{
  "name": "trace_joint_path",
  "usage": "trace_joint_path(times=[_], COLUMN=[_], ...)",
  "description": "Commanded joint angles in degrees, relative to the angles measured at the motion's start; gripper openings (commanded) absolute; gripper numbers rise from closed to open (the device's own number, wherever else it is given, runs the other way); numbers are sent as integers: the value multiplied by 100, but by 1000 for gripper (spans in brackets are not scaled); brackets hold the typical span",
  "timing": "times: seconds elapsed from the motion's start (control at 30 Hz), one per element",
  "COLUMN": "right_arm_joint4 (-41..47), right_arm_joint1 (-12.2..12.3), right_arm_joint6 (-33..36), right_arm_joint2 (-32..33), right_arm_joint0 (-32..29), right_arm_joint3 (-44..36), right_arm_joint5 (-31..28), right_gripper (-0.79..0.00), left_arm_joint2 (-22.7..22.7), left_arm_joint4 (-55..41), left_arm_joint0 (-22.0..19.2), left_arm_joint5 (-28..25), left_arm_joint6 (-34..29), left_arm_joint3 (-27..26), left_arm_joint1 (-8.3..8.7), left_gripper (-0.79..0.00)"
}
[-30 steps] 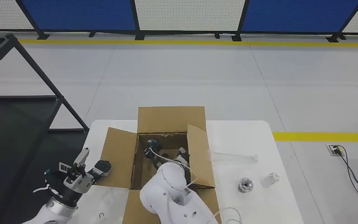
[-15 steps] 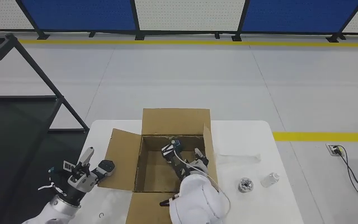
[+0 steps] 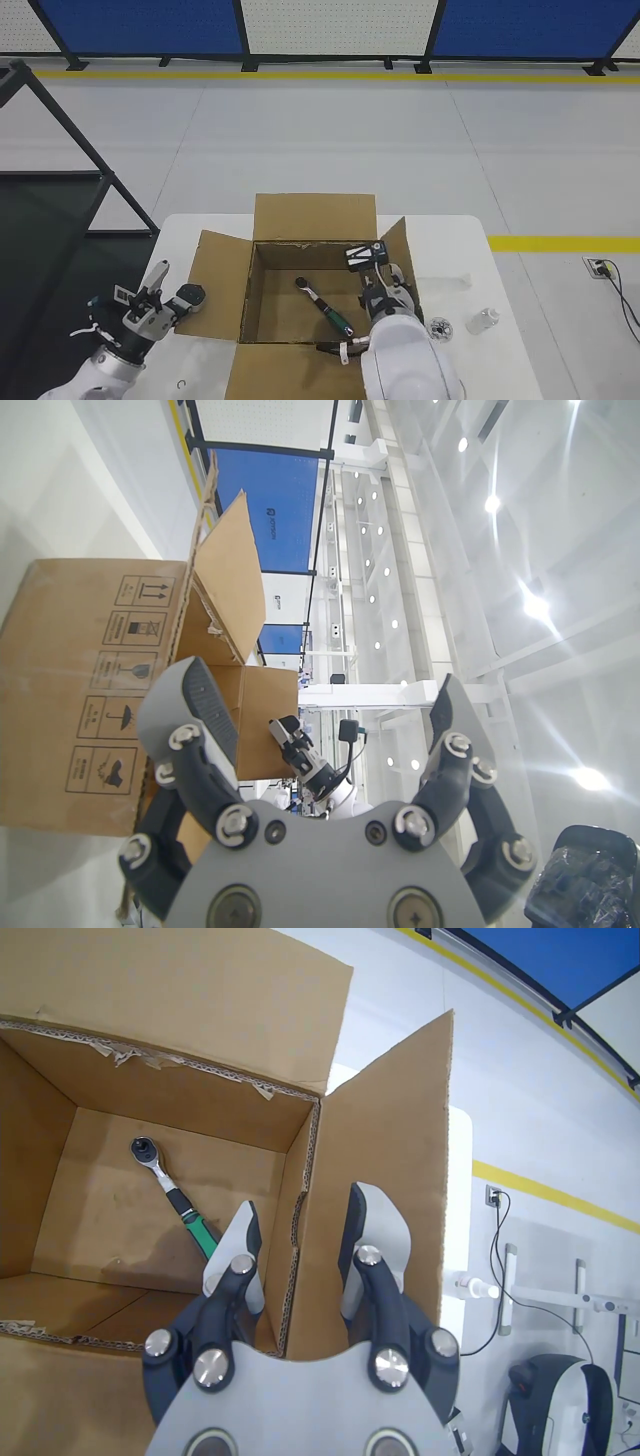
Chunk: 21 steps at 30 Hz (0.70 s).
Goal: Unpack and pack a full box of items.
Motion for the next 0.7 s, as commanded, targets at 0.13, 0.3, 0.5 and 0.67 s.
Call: trace_joint_path(times=[0.13, 0.3, 0.5, 0.67], right_arm_joint4=[247, 502, 671, 724], right_arm_joint1=[13, 21, 36, 48], right_arm_joint6=[-21, -75, -121, -152], right_arm_joint2=[341, 611, 773, 814], right_arm_joint0=[-66, 43, 4, -16], right_arm_joint3=[16, 174, 68, 66], right_arm_joint5=[16, 27, 36, 35], right_gripper=[-409, -413, -416, -413], left_arm_joint2=[79, 111, 89, -287], left_arm_joint4=[34, 47, 128, -21], left_arm_joint0=[-80, -128, -157, -36], left_arm_joint5=[24, 54, 62, -10], left_arm_joint6=[13, 16, 109, 271], left_arm_joint3=[38, 78, 132, 144], left_arm_joint1=[-4, -4, -2, 9], left_gripper=[0, 0, 0, 0])
